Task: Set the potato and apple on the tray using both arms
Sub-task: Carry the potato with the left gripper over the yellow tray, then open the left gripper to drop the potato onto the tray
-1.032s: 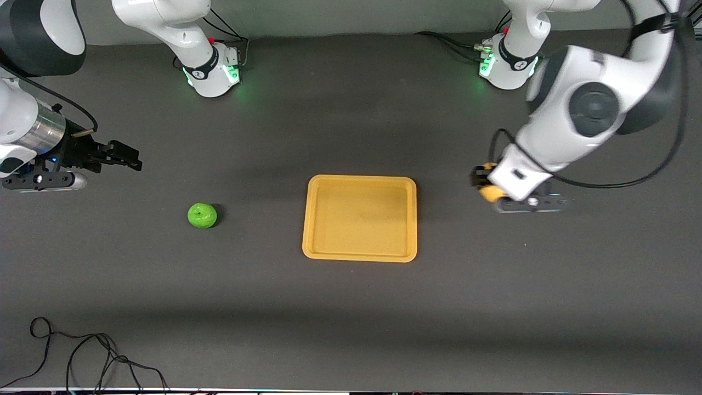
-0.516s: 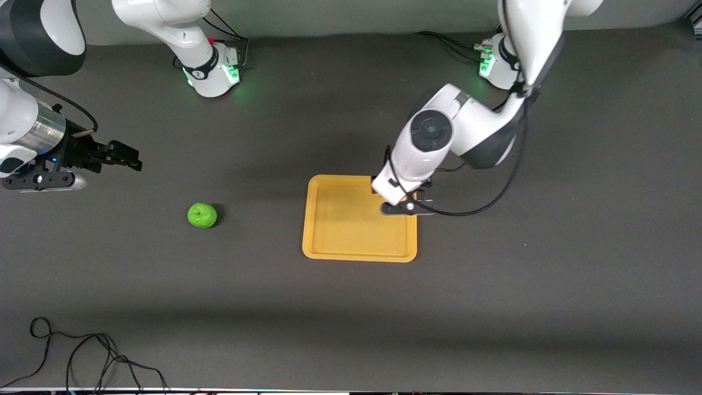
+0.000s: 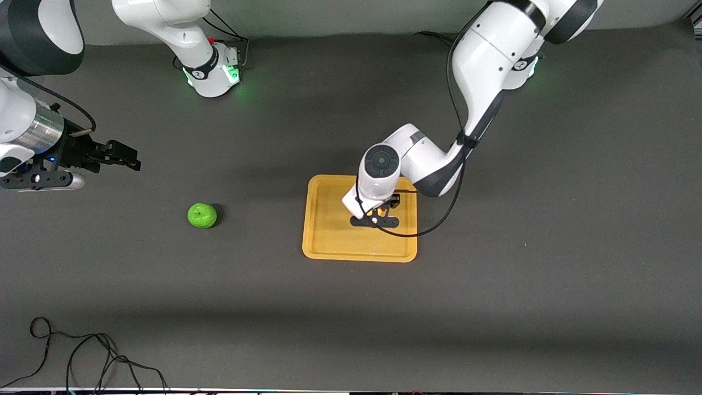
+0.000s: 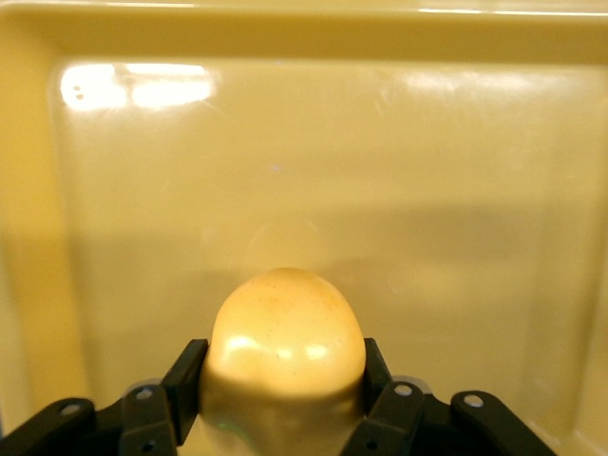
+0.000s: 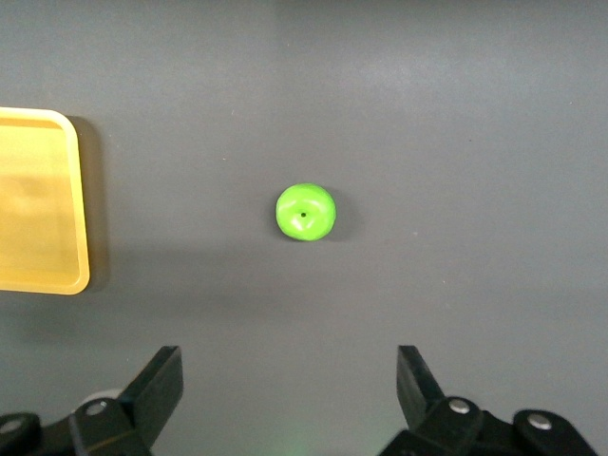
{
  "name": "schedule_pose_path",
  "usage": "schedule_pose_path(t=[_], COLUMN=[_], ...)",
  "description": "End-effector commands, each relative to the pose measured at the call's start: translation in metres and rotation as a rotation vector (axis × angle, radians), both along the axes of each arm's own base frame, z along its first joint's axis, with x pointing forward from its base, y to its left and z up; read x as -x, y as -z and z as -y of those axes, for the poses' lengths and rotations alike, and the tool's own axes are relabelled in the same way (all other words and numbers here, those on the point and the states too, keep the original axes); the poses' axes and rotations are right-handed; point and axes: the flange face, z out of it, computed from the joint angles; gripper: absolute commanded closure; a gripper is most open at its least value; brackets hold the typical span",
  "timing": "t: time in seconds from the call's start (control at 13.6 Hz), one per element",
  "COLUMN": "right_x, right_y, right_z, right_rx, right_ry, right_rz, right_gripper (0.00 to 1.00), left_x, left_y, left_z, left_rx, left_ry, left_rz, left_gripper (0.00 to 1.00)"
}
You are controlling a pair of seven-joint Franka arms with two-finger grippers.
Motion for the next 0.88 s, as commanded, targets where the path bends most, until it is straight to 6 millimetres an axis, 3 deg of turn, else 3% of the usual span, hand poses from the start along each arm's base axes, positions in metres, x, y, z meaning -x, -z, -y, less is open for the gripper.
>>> schedule_pose_path(t=[0.0,0.29,0.52,0.59,0.66,0.74,0.81], right_x=[0.004,0.001,0.000,0.000,-0.001,-0.001,-0.001], right_y=[-0.005,-0.001,0.002,0.002,0.004,0.006,0.009], right_z=[0.003,0.004,0.004,0.003,0.003,0.002,0.002], right_rx=[-0.013,-0.013,-0.010,-0.010,-0.010,-0.010,-0.010], right_ry=[-0.023,-0.021,-0.021,-0.023,-0.023,-0.024,-0.024], right_rz=[0.009,0.006,0.003,0.003,0.002,0.000,0.000], right_gripper=[0.00,0.00,0.00,0.00,0.00,0.00,0.00], left_x=[-0.018,-0.021,-0.030,-0.031,-0.032,-0.033,-0.034], left_y=[0.007,0.031,0.017,0.011,0.008,0.007,0.004], left_z=[-0.003,-0.010,-0.008,-0.005,-0.006,-0.007,-0.007], left_rx=[-0.026,-0.055,-0.044,-0.042,-0.042,-0.041,-0.041], left_ry=[-0.030,-0.029,-0.038,-0.036,-0.038,-0.039,-0.040], left_rz=[0.034,0.031,0.050,0.055,0.056,0.057,0.059], left_gripper=[0.82,0.82,0.79,0.65,0.35,0.22,0.18])
